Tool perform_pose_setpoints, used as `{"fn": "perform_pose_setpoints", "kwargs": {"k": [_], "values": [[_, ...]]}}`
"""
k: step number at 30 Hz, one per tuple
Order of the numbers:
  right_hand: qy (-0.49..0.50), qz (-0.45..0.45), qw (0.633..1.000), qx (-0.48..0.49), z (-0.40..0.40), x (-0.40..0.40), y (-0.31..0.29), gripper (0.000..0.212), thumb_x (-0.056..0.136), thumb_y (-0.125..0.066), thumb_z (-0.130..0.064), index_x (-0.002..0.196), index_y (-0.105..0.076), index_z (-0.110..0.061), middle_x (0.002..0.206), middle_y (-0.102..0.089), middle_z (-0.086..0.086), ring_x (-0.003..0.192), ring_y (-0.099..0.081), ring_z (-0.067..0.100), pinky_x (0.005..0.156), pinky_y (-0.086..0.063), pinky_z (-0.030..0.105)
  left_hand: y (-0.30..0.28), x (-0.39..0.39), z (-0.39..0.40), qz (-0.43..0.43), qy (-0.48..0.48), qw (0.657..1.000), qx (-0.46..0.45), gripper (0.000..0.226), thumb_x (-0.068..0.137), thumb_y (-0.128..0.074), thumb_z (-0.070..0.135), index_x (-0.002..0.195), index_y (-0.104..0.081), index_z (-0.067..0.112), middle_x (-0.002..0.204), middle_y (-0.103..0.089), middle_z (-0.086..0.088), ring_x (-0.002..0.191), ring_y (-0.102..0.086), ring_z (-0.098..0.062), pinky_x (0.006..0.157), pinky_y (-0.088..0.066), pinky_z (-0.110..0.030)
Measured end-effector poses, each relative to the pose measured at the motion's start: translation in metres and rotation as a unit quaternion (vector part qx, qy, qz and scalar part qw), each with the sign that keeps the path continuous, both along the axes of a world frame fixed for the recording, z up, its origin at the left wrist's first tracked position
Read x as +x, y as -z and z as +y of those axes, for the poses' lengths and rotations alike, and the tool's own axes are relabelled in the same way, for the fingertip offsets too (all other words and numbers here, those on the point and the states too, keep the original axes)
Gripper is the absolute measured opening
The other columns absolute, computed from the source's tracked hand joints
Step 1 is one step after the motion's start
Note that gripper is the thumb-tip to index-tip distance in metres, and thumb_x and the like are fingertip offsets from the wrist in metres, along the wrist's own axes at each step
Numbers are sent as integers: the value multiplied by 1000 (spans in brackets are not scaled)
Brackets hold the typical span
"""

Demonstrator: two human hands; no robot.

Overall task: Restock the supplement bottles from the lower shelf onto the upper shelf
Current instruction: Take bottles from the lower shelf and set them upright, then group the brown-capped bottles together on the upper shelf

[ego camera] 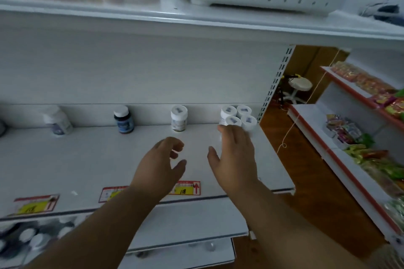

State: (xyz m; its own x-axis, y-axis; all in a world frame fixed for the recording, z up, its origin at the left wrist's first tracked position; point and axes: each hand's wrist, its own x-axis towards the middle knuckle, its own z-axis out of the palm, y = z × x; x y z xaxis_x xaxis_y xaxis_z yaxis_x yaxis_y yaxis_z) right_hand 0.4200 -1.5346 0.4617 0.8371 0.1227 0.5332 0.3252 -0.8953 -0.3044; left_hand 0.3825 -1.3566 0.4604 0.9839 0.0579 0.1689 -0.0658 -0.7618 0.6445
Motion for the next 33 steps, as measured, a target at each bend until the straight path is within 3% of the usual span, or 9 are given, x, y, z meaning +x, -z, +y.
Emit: {"fn": "perform_pose_setpoints", "kwargs": {"k": [7,10,14,18,24,29,33], "values": [[-180,9,984,1,174,-68,2,50,82,-69,-28,126,-53,-11,123,-57,12,107,-57,33,89,-51,46,-8,-112,161,-28,-89,992,86,38,84,-74,24,120,-61,24,116,-62,7,100,-61,-14,82,-44,-24],[-270,30,962,-1,269,-102,9,49,84,-64,-32,128,-52,-15,125,-55,10,110,-55,31,91,-50,45,-5,-167,242,-25,-161,981,110,39,78,-76,18,114,-63,22,112,-64,3,97,-65,-23,80,-51,-34],[-379,56,924,-5,379,-151,10,49,83,-71,-29,127,-53,-16,125,-56,9,108,-57,28,88,-51,43,0,-243,331,3,-256,956,142,41,80,-74,23,118,-59,27,113,-62,3,90,-64,-29,73,-48,-35],[-477,76,876,-11,468,-185,13,49,82,-70,-29,125,-48,-20,122,-56,7,106,-57,26,86,-49,38,10,-291,393,39,-353,926,132,44,81,-73,25,122,-59,30,116,-62,4,100,-62,-26,77,-45,-34],[-586,120,801,-21,589,-205,33,46,89,-67,-31,130,-51,-20,128,-53,4,113,-53,20,92,-51,34,34,-332,477,66,-445,886,109,49,77,-77,27,120,-55,35,113,-62,7,97,-63,-24,75,-52,-36],[-635,153,756,-38,688,-224,43,47,90,-65,-32,132,-48,-23,131,-48,2,116,-50,18,92,-53,39,37,-364,550,94,-523,841,101,45,81,-74,28,123,-59,32,111,-62,7,97,-62,-21,73,-45,-31],[-656,189,729,-53,768,-247,61,47,90,-66,-31,134,-49,-23,132,-46,1,118,-50,17,93,-53,36,53,-390,611,100,-562,817,78,44,81,-72,28,121,-57,32,108,-61,6,96,-63,-22,76,-48,-34]]}}
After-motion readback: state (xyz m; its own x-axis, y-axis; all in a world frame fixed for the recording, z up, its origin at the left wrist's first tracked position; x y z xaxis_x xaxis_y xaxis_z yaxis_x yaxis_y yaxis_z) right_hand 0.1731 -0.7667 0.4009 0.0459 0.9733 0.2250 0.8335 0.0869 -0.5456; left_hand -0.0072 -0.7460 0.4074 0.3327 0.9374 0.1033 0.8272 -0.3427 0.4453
